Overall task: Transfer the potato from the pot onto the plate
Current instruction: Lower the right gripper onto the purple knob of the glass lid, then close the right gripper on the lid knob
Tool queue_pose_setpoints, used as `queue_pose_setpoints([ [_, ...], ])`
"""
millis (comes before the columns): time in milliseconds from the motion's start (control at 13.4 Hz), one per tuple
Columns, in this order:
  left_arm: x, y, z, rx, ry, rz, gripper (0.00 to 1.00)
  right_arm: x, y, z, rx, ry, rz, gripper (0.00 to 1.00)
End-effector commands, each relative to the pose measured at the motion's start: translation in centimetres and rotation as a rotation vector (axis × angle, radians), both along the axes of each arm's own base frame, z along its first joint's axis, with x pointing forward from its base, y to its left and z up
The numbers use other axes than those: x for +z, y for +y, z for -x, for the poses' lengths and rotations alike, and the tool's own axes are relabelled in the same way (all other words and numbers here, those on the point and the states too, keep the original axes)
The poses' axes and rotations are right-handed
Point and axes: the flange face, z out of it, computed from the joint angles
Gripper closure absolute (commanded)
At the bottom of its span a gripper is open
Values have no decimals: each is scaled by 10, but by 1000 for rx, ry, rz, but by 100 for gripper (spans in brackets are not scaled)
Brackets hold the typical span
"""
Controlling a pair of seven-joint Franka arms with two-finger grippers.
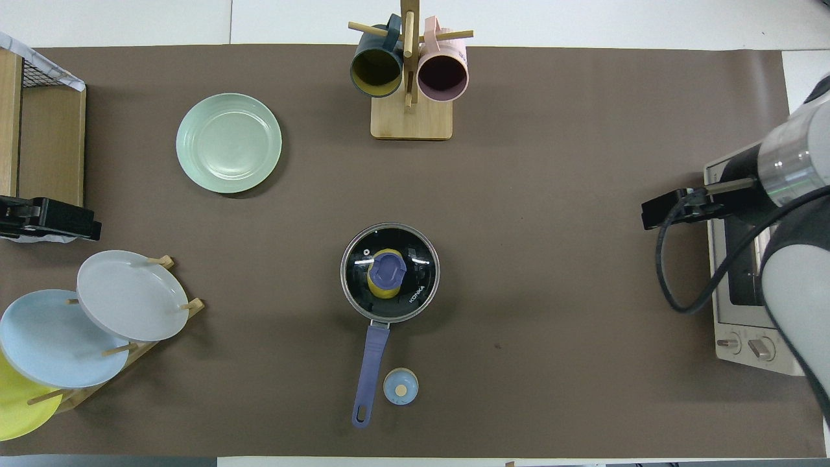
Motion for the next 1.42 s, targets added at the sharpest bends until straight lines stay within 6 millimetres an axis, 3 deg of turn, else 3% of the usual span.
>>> queue_pose_setpoints([
  [0, 0, -1, 6, 2, -24, -19, 0, 11, 85, -16, -47, 21, -10, 0],
  [224, 1, -1, 6, 2, -27, -18, 0, -11, 182, -8, -67, -19, -27, 0],
  [299, 0, -1, 6, 2, -27, -18, 0, -28, 221, 1, -55, -45, -13, 0],
  [374, 0, -1, 6, 2, -26, -17, 0, -58, 251, 6, -45, -55, 20, 0],
  [523, 1, -1, 6, 3, -30, -17, 0, -81, 280, 17, -49, -73, 15, 0],
  [748, 2, -1, 4, 3, -46, -15, 0, -134, 284, 32, -38, -110, -11, 0],
  [822, 2, -1, 4, 2, -48, -14, 0, -147, 303, 50, -4, -105, -9, 0],
  [897, 2, -1, 4, 3, -48, -14, 0, -157, 310, 62, 14, -93, 7, 0],
  [1047, 3, -1, 3, 4, -52, -14, 0, -168, 314, 67, 28, -98, 19, 0],
  [1196, 3, -1, 3, 4, -52, -14, 0, -180, 332, 78, 67, -106, 21, 0],
  [1346, 2, -1, 3, 4, -49, -14, 0, -193, 334, 89, 112, -130, 72, 0],
])
